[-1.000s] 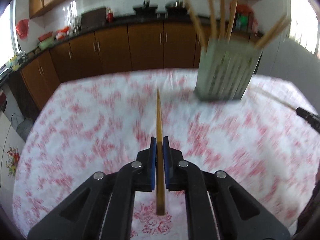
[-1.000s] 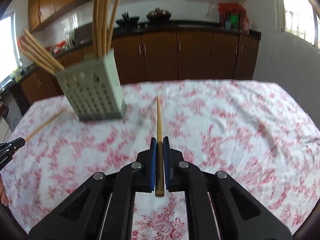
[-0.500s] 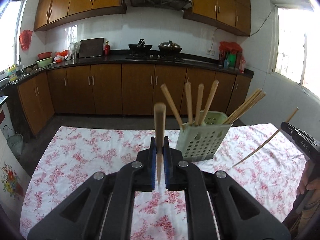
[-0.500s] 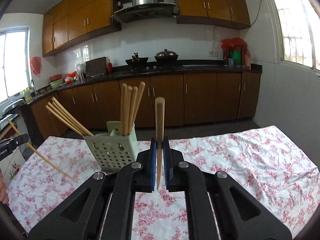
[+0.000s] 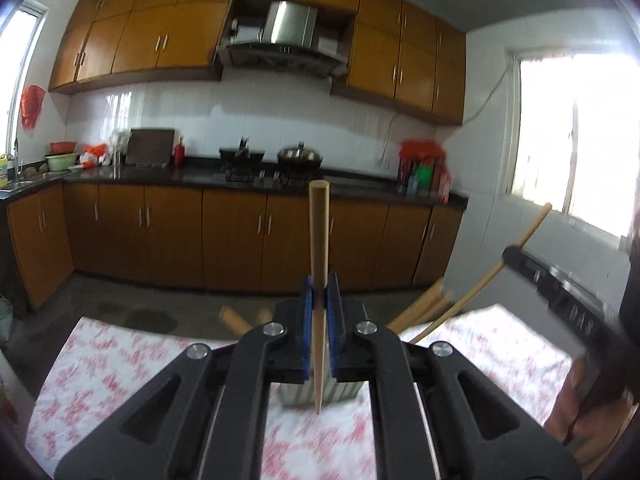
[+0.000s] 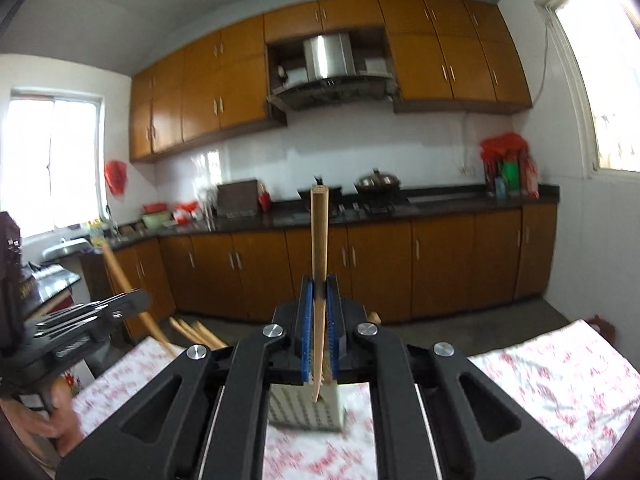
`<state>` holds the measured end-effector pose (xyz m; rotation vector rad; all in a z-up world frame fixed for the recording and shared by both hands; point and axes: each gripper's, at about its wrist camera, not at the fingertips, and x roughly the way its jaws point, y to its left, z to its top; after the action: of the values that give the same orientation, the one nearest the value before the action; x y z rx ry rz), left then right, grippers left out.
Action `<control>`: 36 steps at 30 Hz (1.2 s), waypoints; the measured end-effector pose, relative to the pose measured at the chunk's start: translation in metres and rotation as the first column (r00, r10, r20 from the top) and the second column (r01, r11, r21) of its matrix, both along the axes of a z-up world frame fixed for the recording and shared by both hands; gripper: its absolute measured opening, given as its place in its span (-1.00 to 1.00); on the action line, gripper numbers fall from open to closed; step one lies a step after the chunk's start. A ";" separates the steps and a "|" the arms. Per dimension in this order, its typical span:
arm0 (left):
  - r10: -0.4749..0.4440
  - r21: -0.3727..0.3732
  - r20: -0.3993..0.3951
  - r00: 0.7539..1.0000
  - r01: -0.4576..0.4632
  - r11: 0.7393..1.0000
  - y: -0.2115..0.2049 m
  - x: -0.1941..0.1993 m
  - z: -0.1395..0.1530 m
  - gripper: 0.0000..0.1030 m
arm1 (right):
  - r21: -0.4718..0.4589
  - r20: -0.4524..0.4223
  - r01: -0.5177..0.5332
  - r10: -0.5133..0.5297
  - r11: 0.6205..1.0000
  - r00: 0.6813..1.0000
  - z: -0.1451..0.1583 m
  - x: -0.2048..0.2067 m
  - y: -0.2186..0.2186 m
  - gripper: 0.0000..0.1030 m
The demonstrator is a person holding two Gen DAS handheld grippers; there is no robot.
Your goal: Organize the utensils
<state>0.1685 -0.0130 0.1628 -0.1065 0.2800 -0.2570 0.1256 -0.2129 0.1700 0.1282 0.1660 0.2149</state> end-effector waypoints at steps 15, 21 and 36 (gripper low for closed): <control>0.089 -0.032 0.107 0.990 -0.086 0.996 -0.034 0.070 0.000 -0.84 | 0.050 -0.032 0.023 -0.022 0.998 0.999 -0.021 0.064 0.000 -0.85; 0.091 -0.028 0.042 0.995 -0.090 0.996 -0.025 0.078 -0.023 -0.68 | 0.030 -0.084 0.006 -0.004 1.000 0.996 -0.038 0.064 0.004 -0.79; 0.197 0.082 0.150 0.969 -0.211 0.974 0.030 -0.036 -0.030 0.92 | -0.076 -0.011 0.117 -0.118 0.990 0.993 -0.036 -0.026 -0.002 0.97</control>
<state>0.1325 0.0166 0.1324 -0.0197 0.1384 -0.0452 0.0992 -0.2145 0.1341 0.0647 0.1810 0.0904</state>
